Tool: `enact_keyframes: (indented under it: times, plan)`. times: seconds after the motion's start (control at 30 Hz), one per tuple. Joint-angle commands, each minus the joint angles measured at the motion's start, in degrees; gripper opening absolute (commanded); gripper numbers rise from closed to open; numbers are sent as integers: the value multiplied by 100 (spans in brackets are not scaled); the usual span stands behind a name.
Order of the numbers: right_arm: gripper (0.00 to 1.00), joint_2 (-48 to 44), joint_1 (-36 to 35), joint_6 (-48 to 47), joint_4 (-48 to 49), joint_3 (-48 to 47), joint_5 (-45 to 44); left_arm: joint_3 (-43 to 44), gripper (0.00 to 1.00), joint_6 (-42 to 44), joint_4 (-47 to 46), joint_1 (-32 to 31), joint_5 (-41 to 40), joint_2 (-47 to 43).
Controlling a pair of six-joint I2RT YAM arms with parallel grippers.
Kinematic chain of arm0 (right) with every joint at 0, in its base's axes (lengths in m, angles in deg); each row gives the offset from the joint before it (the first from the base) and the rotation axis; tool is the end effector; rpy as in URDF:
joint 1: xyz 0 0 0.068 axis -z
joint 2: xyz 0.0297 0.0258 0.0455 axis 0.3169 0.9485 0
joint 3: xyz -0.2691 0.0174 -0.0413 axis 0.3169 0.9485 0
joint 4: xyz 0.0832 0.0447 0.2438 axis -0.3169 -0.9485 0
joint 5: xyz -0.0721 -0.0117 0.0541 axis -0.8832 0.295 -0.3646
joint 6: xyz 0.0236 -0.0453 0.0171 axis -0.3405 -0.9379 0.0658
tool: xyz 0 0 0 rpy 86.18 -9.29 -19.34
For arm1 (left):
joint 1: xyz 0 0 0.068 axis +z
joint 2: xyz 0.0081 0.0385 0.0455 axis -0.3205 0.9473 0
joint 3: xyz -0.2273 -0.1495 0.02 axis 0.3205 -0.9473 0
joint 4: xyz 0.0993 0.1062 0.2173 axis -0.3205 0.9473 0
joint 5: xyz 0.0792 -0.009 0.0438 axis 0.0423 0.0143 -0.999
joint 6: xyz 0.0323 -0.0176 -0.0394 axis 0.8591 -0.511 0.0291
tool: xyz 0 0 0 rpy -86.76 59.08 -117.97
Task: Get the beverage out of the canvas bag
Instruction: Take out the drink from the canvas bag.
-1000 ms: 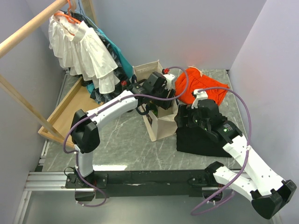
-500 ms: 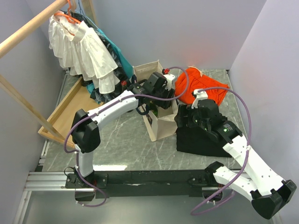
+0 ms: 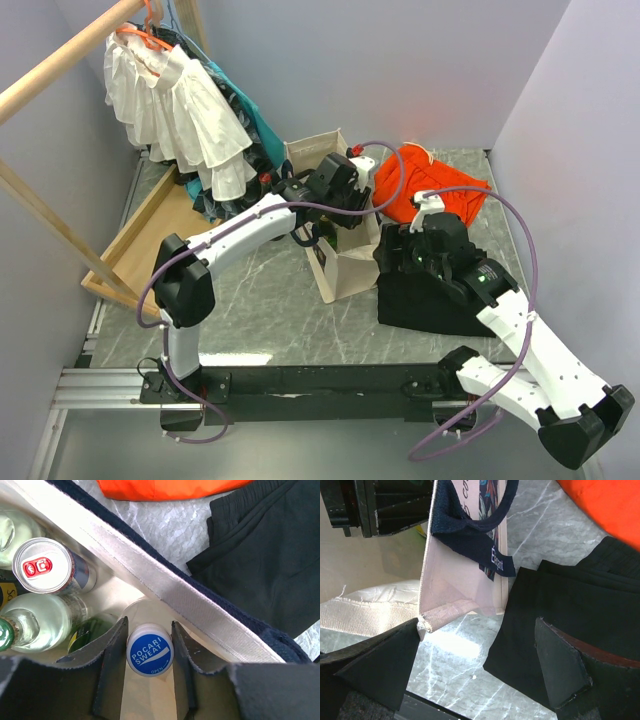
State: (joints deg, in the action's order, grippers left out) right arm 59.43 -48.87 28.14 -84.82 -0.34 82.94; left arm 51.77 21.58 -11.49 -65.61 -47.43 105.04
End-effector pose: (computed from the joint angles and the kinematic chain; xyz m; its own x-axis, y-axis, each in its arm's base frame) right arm 0.1619 0.0928 0.3279 -0.5746 -0.0175 -0.8182 -0.3209 0.9245 0.2056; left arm 0.3019 -0.3247 0.3206 -0.5695 0.3237 -0.7555 0.6497 0.7404 -0.1725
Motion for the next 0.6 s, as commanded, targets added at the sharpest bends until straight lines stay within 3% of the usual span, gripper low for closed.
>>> enact_keyframes:
  times: [0.0, 0.57]
  plan:
    - [100, 72, -46, -124, -307, -108, -34, 257, 1, -80, 127, -28, 40, -128]
    - [100, 72, -46, -98, -264, -91, -60, 626, 1, 87, 338, -28, 48, -242]
